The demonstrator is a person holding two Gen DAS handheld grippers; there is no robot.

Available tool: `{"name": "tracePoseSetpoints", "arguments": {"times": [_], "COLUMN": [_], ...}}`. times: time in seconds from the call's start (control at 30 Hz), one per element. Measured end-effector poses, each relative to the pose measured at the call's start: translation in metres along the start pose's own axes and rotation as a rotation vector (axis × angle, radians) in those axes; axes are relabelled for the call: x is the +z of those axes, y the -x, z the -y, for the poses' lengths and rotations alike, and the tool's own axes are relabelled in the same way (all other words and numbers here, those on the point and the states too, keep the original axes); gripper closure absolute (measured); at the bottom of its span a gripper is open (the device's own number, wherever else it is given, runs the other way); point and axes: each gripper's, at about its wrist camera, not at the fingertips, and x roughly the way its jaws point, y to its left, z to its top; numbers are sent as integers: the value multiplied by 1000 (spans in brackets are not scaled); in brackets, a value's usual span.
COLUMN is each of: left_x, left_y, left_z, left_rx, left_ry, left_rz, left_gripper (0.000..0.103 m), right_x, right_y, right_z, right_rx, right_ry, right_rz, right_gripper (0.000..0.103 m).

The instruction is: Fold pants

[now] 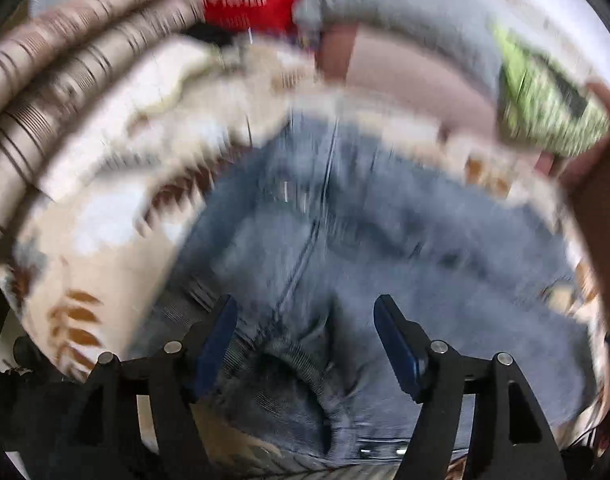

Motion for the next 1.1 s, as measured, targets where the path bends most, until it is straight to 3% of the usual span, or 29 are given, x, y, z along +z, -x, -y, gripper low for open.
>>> {"name": "tracePoseSetpoints", "arguments": {"times": [0.03,0.07,0.1,0.2,0.3,0.47,0.6,0.63,0.67,0.7,0.77,0.8,0.97,1.03,1.07,1.1], "left_x": [-5,-8,-5,22,67,118,115,114,115,116,119,120,129,128,124,123], "left_y": [-30,-31,-21,12,19,-46,-90,-94,-95,-95,-89,-86,-66,-75,-86,-100], "left_z": [-2,-5,-3,-8,-19,-51,-48,-47,-45,-39,-29,-27,-39,-41,-41,-42], "left_rx": [45,41,46,-36,-53,-33,-29,-22,-20,-38,5,15,45,73,83,86], "left_ry": [-24,-36,-59,-42,11,126,120,110,90,67,16,1,20,19,25,21], "left_rz": [-104,-99,-59,38,115,-14,-123,-127,-126,-134,-124,-115,-44,-66,-107,-158], "left_gripper": [31,29,29,30,28,28,31,48,71,74,77,78,81,80,75,73], "right_x": [1,1,-1,3,25,71,78,76,73,71,69,70,70,60,57,53], "right_y": [-18,-37,-55,-37,-19,-52,-94,-99,-103,-105,-100,-95,-65,-67,-77,-99], "right_z": [6,17,31,8,-10,0,13,11,6,0,-6,-13,-47,-43,-34,-12], "right_rx": [-19,-91,-175,-166,-158,-276,-304,-313,-346,-395,-392,-410,-474,-524,-566,-610], "right_ry": [6,5,-33,27,65,60,43,58,97,136,153,177,294,318,319,293], "right_rz": [-33,-76,-129,-78,-6,-12,-97,-108,-112,-124,-141,-138,-52,-59,-93,-181], "right_gripper": [21,21,25,25,25,25,27,30,49,65,80,81,82,79,68,54]}}
